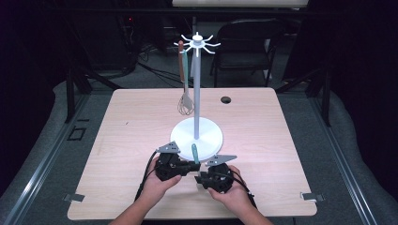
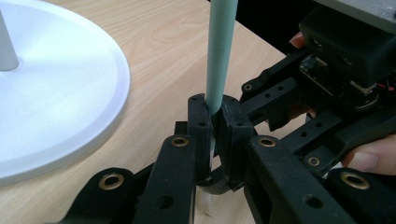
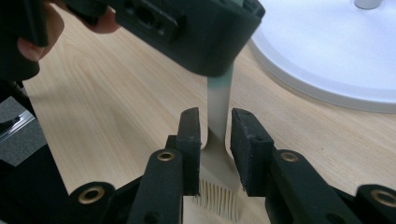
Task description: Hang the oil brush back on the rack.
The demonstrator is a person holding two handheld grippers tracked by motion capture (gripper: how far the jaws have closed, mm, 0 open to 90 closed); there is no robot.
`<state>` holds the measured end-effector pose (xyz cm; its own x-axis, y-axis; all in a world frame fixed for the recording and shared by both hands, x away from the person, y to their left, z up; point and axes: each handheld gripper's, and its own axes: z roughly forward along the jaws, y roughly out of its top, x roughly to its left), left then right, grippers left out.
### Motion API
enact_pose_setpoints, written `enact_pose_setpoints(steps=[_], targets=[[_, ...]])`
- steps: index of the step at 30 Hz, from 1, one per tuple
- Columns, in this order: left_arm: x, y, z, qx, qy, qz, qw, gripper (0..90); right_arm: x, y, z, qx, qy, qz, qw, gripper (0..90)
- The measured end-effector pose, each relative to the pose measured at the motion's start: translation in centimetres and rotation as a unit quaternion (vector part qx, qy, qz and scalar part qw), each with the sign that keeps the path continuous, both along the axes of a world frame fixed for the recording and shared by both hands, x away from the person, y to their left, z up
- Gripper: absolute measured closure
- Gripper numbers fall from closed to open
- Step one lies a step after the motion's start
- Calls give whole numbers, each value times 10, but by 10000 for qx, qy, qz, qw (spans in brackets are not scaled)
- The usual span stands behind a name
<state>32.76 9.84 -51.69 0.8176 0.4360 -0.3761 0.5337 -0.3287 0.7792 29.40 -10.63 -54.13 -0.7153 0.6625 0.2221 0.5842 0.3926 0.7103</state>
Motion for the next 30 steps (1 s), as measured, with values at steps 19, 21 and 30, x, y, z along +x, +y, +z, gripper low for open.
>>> enact_pose_setpoints(steps=[19,21,30], targets=[[21,7,41,444,-290,-257,9983,847,-7,-25,8,-35,-97,-168,9998,672],[24,9,48,433,-310,-266,9982,847,-7,-26,7,-58,-107,-164,9998,667],[32,16,68,560,-395,-299,9972,847,-4,-31,6,-77,-89,-224,9997,659]])
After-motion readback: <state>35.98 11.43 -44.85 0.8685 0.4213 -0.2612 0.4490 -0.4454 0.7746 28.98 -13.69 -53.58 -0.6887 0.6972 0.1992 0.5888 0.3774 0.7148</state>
